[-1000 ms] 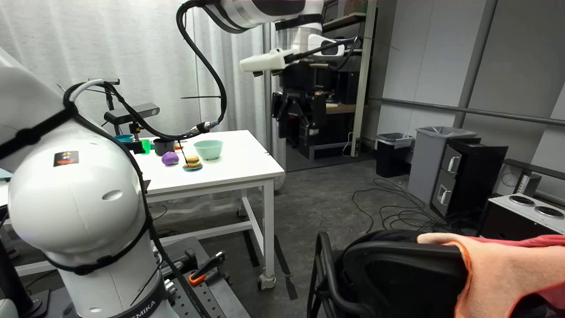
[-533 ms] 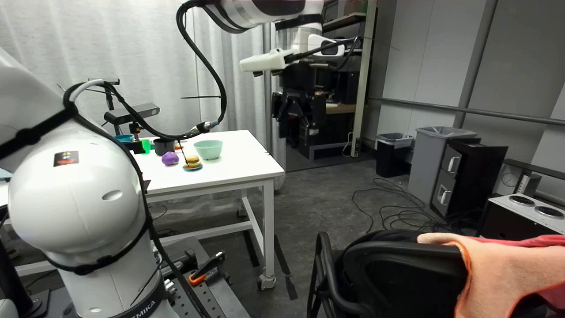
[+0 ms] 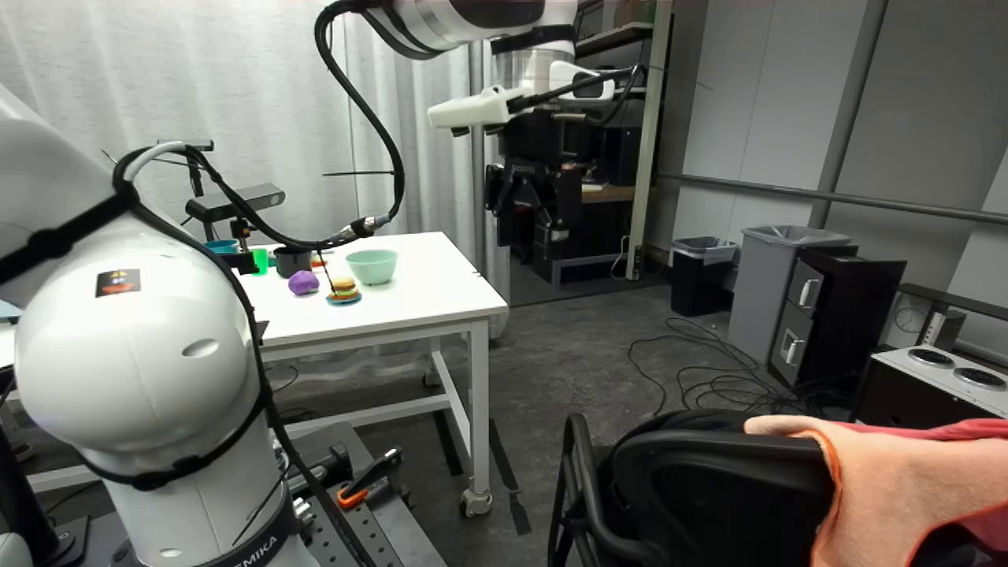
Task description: Take the towel and the shirt off the back of the chair and put them on the seat
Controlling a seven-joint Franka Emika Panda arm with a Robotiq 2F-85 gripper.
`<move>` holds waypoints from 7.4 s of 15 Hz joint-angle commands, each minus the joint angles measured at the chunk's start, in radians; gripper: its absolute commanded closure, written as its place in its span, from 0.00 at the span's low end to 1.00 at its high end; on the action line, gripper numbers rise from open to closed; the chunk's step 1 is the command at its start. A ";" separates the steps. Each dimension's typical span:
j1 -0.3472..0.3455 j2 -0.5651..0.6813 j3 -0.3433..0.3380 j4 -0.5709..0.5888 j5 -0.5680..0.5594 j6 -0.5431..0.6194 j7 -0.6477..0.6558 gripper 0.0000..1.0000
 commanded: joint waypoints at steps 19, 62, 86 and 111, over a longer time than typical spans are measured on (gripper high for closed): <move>-0.019 0.108 -0.012 0.200 -0.017 -0.091 -0.014 0.00; -0.131 0.610 -0.139 0.400 -0.411 0.315 0.068 0.00; -0.118 1.019 -0.206 0.617 -0.663 0.328 -0.038 0.18; -0.048 0.857 -0.154 0.703 -0.607 0.477 0.155 1.00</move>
